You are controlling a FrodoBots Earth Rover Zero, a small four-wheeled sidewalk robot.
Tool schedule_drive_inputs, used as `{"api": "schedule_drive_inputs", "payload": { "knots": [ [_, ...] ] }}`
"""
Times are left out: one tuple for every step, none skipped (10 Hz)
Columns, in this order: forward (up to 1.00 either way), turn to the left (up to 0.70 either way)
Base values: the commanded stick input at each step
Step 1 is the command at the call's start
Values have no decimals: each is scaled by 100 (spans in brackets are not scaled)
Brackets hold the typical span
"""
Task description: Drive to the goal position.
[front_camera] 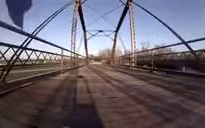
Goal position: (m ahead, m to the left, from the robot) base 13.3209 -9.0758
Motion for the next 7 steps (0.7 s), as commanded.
{"api": "schedule_drive_inputs", "payload": {
  "knots": [
    [70, 0],
    [70, 0],
    [70, 0],
    [70, 0],
    [70, 0],
    [70, 0],
    [70, 0]
  ]
}}
